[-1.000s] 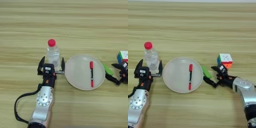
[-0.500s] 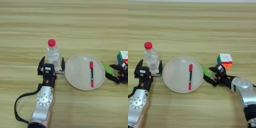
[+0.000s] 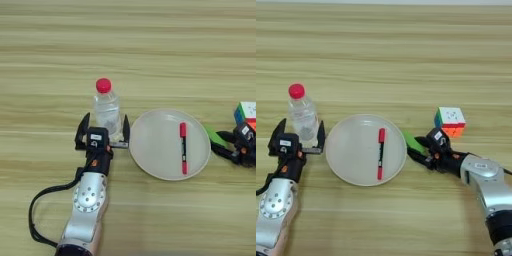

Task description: Move the objects on the table

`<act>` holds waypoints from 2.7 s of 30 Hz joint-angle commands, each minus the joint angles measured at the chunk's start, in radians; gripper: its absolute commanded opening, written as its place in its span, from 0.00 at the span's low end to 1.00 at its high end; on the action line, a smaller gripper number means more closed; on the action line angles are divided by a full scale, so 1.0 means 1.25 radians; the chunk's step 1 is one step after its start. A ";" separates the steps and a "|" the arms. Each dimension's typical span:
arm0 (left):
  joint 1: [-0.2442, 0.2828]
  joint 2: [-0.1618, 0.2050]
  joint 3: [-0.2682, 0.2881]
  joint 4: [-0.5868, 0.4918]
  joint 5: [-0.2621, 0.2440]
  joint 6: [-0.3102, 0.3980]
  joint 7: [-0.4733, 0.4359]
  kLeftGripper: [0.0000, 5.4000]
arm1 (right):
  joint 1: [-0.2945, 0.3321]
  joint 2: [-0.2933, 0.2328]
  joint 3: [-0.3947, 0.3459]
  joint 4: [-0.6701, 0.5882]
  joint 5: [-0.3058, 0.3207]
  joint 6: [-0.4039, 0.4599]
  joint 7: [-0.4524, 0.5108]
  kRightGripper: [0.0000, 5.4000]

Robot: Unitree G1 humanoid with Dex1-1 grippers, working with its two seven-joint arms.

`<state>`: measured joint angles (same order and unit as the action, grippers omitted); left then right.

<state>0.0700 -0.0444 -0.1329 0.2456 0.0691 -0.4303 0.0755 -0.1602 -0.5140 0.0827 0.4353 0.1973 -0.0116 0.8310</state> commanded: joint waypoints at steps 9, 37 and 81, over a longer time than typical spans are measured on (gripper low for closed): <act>0.004 -0.023 -0.005 -0.005 0.000 -0.001 0.002 1.00 | 0.039 -0.007 0.026 0.033 -0.060 0.053 -0.052 0.26; 0.002 -0.024 -0.008 -0.002 0.002 0.000 0.003 1.00 | 0.047 0.014 -0.072 -0.193 0.006 0.135 -0.150 0.26; -0.005 -0.024 -0.010 0.010 0.002 -0.004 0.005 1.00 | 0.064 0.152 0.108 -0.424 0.010 0.233 -0.141 0.26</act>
<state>0.0674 -0.0442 -0.1424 0.2517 0.0707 -0.4309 0.0786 -0.0691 -0.3317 0.2030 -0.1048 0.2251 0.2744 0.6600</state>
